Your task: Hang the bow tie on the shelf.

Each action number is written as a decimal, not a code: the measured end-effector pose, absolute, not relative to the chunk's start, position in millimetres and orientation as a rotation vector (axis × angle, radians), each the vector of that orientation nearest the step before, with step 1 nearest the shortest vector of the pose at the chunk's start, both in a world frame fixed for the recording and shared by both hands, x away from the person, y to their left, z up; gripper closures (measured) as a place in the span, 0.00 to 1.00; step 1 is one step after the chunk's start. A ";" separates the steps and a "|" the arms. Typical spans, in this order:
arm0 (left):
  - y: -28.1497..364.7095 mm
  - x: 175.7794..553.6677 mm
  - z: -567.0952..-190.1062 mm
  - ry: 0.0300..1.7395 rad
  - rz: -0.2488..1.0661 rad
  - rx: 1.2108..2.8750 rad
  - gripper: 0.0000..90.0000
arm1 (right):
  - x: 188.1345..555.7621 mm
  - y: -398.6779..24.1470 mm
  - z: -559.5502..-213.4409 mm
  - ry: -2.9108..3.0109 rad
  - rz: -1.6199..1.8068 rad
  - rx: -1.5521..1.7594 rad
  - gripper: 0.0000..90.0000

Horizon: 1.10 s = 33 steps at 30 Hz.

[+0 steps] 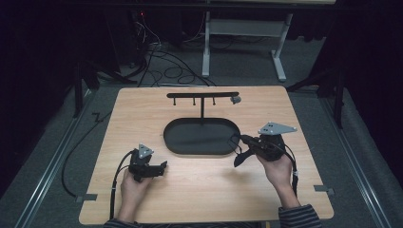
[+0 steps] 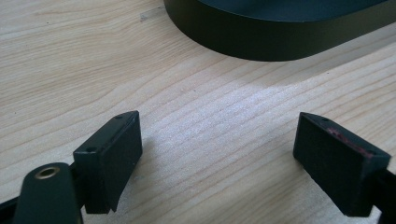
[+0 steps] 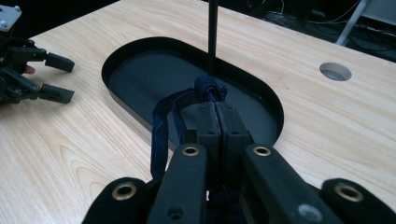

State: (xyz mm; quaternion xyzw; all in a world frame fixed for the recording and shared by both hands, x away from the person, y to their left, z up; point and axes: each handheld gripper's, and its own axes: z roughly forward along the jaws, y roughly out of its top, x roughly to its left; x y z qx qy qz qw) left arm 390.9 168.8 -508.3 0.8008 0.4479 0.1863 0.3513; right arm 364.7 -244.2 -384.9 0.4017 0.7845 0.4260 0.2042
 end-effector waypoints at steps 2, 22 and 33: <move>168.8 390.9 -508.3 1.159 0.482 2.073 0.18 | 367.5 -244.6 -382.5 2.181 1.198 1.123 1.00; 168.9 390.9 -508.3 1.159 0.482 2.074 0.18 | 387.9 -248.8 -370.4 2.137 1.191 1.140 1.00; 168.8 390.9 -508.3 1.160 0.482 2.074 0.18 | 399.7 -245.3 -364.3 2.119 1.196 1.142 1.00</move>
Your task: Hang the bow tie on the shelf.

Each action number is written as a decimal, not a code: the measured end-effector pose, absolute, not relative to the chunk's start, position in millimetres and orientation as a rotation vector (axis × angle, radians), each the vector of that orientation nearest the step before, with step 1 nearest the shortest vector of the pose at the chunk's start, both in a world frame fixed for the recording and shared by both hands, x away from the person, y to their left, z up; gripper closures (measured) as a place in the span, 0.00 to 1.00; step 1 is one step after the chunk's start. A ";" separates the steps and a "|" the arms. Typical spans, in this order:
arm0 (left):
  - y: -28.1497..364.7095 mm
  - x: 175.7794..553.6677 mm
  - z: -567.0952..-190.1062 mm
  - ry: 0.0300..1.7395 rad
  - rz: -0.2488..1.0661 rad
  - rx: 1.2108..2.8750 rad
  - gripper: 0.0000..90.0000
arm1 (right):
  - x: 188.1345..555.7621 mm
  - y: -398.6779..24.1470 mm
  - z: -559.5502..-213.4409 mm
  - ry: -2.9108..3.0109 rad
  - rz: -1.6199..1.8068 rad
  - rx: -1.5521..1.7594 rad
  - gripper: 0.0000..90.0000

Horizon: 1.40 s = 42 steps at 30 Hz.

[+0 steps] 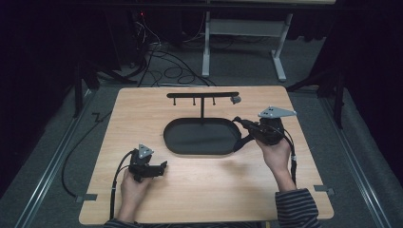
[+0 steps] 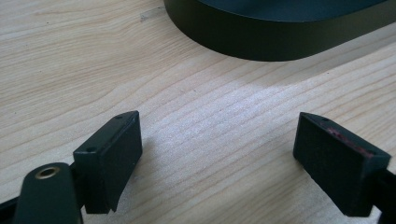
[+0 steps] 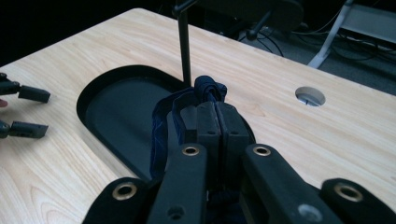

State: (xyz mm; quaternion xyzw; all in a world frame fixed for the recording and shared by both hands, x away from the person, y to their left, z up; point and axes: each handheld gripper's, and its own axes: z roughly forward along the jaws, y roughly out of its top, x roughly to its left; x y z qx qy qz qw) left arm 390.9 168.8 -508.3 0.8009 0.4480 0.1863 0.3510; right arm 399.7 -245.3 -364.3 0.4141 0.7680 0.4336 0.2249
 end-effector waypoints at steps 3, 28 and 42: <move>168.9 390.9 -508.2 1.158 0.482 2.075 0.18 | 401.2 -244.5 -360.2 2.101 1.207 1.130 1.00; 169.0 391.0 -508.2 1.158 0.482 2.075 0.18 | 424.8 -240.8 -342.2 2.029 1.211 1.160 1.00; 169.0 391.0 -508.3 1.158 0.482 2.075 0.18 | 439.7 -235.0 -339.6 1.994 1.201 1.176 1.00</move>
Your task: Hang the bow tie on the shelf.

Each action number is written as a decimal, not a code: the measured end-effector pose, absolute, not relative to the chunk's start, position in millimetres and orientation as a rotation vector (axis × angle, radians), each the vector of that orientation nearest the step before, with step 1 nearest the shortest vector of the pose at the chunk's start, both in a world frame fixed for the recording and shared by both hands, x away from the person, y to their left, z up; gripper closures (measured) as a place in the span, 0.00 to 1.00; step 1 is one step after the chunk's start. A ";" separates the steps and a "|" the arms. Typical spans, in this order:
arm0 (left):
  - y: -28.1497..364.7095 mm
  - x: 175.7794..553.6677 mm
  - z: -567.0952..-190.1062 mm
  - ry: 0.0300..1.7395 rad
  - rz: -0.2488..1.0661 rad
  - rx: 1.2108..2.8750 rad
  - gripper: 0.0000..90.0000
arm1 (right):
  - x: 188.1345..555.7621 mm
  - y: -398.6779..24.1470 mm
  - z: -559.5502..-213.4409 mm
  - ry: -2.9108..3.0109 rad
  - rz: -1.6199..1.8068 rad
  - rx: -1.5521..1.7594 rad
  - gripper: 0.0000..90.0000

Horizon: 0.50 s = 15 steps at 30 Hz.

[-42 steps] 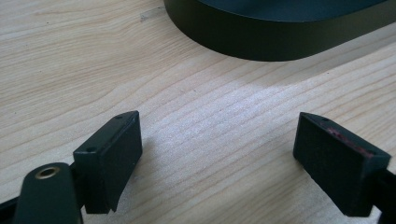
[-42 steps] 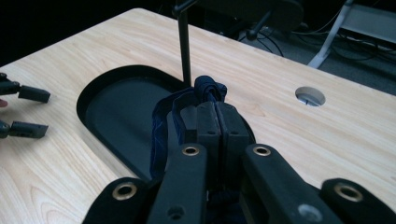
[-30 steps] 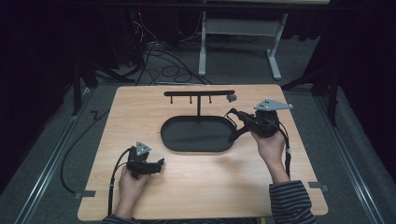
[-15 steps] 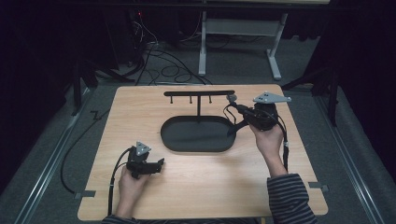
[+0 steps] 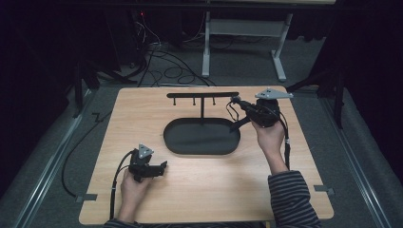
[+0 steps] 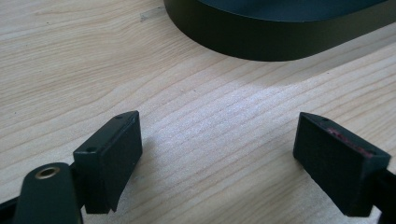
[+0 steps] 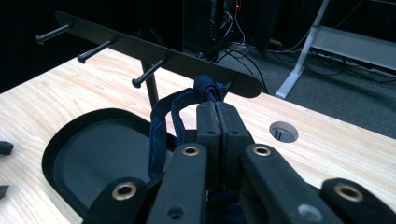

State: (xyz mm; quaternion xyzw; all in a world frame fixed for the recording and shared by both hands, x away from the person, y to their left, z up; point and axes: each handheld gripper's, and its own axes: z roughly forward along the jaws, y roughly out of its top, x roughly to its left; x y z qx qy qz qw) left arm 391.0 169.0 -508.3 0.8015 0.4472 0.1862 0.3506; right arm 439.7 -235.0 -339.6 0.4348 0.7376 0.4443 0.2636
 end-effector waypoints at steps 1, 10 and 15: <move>169.0 391.0 -508.2 1.158 0.482 2.075 0.18 | 440.7 -234.2 -339.6 1.994 1.203 1.177 1.00; 169.0 391.0 -508.2 1.158 0.482 2.075 0.18 | 453.3 -227.7 -338.9 1.981 1.179 1.190 1.00; 168.9 390.9 -508.3 1.158 0.482 2.075 0.18 | 459.8 -228.1 -339.6 1.968 1.168 1.204 1.00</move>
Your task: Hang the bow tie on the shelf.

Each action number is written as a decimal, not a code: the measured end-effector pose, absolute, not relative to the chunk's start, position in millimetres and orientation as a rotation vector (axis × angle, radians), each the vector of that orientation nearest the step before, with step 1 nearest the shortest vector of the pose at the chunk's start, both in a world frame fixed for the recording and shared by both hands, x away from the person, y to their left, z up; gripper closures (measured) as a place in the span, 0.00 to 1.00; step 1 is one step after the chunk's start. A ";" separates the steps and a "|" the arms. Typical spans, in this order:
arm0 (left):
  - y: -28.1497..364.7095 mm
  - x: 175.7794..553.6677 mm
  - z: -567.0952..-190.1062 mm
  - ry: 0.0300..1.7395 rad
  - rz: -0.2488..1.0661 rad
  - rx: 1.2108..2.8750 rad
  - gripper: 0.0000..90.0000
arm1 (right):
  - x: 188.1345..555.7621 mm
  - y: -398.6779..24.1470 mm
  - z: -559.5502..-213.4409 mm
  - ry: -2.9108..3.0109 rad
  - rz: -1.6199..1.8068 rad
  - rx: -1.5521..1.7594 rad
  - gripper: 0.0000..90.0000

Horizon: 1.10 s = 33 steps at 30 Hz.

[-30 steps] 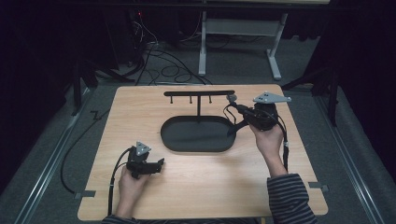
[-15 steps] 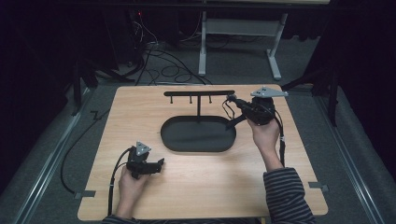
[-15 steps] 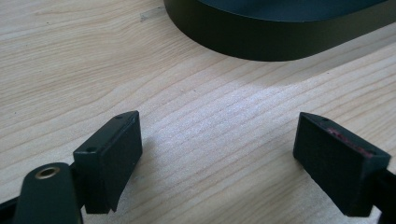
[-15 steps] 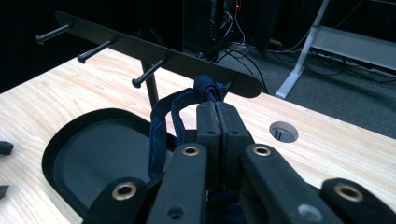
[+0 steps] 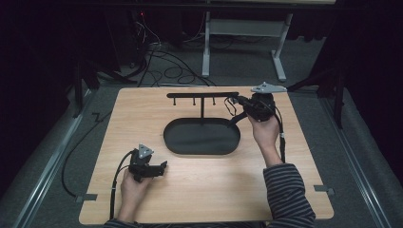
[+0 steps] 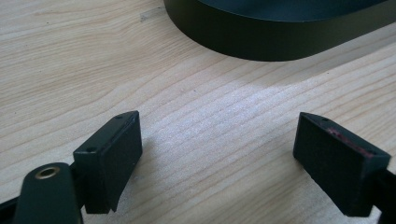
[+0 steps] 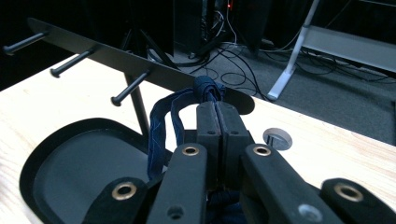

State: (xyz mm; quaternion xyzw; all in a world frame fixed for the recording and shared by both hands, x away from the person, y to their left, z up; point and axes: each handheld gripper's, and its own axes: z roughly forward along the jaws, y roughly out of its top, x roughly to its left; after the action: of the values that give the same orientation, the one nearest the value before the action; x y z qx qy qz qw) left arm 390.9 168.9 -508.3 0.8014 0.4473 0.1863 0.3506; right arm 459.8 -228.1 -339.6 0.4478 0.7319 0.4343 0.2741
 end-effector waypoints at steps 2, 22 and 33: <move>168.9 390.9 -508.3 1.159 0.482 2.075 0.18 | 461.1 -228.5 -340.1 1.967 1.167 1.200 1.00; 168.7 390.7 -508.3 1.156 0.481 2.075 0.18 | 468.0 -230.2 -350.8 1.976 1.107 1.256 0.99; 168.8 390.7 -508.2 1.155 0.481 2.077 0.18 | 465.9 -233.9 -352.4 1.974 1.119 1.260 0.98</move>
State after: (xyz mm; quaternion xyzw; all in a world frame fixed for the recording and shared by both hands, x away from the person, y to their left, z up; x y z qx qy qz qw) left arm 390.7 168.8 -508.2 0.8023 0.4461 0.1856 0.3506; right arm 465.9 -233.9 -352.4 0.4675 0.7325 0.4151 0.2695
